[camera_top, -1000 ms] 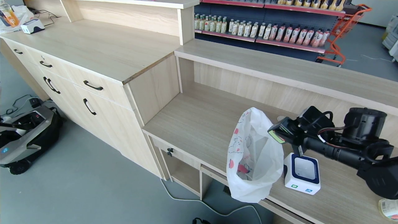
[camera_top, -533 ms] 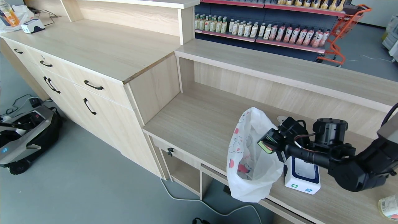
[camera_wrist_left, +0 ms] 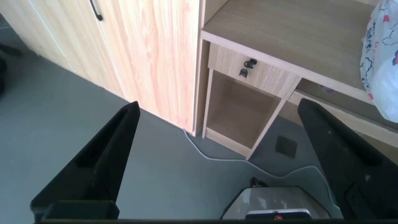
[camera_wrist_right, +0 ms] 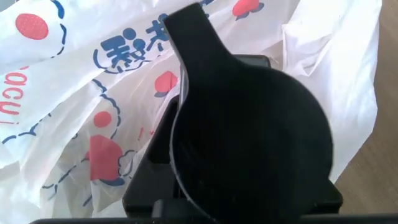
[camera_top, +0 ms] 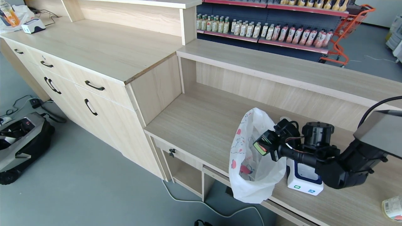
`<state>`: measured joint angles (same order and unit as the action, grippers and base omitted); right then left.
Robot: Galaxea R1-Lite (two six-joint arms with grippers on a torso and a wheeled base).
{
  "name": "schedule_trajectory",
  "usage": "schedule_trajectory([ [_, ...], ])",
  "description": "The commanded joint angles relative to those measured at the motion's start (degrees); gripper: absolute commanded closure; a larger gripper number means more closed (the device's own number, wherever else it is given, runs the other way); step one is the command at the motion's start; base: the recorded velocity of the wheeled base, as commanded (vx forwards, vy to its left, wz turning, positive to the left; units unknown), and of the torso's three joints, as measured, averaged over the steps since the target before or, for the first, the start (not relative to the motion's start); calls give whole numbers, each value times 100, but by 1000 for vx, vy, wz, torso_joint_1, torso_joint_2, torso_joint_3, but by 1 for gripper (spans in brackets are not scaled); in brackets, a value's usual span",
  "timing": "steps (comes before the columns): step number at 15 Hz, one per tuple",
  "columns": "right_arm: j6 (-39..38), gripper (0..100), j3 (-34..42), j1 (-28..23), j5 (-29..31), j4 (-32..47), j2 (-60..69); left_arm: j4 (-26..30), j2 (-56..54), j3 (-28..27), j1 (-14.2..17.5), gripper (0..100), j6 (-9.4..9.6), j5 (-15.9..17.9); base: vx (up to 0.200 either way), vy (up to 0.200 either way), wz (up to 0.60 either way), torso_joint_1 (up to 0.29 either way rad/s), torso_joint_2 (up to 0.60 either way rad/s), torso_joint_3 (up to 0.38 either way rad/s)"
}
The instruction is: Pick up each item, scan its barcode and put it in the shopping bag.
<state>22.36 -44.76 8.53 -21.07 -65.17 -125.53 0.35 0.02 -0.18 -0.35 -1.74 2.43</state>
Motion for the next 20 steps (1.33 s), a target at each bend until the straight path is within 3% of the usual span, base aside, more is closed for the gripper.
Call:
schedule_trajectory([
  [1, -135, 100, -252, 8, 6, -13, -271, 0, -2, 1, 0, 0, -1, 4, 0, 0, 0, 0, 0, 0],
  [5, -162, 100, -612, -10, 6, -4, -525, 0, -2, 1, 0, 0, -1, -5, 0, 0, 0, 0, 0, 0],
  [14, -170, 100, -498, -54, 6, -31, -684, 9, -2, 1, 0, 0, -1, 4, 0, 0, 0, 0, 0, 0],
  [15, -162, 0, -498, -54, -3, -31, -684, 9, -2, 1, 0, 0, -1, 4, 0, 0, 0, 0, 0, 0],
  [20, -329, 0, -173, -10, 6, 31, 72, 0, -2, 1, 0, 0, -1, 4, 0, 0, 0, 0, 0, 0],
])
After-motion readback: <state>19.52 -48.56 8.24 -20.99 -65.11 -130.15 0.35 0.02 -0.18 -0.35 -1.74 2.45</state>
